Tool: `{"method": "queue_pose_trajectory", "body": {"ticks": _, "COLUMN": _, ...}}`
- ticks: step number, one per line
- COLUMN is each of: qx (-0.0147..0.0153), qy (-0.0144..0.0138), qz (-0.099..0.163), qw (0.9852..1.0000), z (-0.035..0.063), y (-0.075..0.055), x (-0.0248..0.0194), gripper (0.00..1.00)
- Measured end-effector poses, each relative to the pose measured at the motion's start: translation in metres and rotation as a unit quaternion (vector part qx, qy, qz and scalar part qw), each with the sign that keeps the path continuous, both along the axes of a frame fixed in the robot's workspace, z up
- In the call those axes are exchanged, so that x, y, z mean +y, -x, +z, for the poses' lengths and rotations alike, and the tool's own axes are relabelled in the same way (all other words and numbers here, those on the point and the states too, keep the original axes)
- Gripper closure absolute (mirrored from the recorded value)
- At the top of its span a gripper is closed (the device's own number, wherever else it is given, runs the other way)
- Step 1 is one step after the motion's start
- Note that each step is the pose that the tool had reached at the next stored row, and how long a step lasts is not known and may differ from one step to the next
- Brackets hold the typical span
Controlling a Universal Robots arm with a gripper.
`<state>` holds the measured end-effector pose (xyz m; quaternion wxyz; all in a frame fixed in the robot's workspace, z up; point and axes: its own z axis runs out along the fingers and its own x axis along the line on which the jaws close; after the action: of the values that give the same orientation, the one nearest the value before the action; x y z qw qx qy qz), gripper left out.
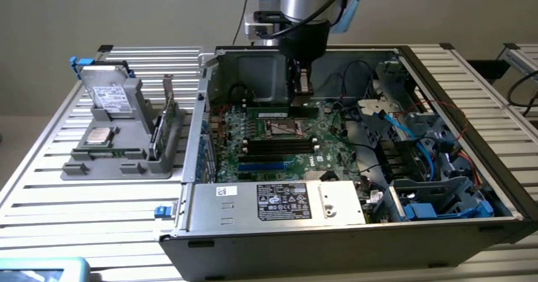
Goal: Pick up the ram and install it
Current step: 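Insert the ram into the slot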
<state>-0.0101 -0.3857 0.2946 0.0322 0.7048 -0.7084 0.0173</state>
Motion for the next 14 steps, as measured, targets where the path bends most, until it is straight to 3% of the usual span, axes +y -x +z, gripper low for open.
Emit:
{"method": "queue_pose_trajectory", "body": {"ticks": 4, "qx": 0.0001, "qy": 0.0002, "qz": 0.000, "qw": 1.0000, "z": -0.0072, "y": 0.000, "x": 0.0000, "gripper": 0.87}}
{"method": "queue_pose_trajectory", "body": {"ticks": 9, "qx": 0.0000, "qy": 0.0053, "qz": 0.000, "qw": 1.0000, "z": -0.0086, "y": 0.000, "x": -0.0018, "gripper": 0.87}}
{"method": "queue_pose_trajectory", "body": {"ticks": 14, "qx": -0.0002, "qy": 0.0070, "qz": 0.000, "qw": 1.0000, "z": -0.0148, "y": 0.000, "x": -0.0024, "gripper": 0.87}}
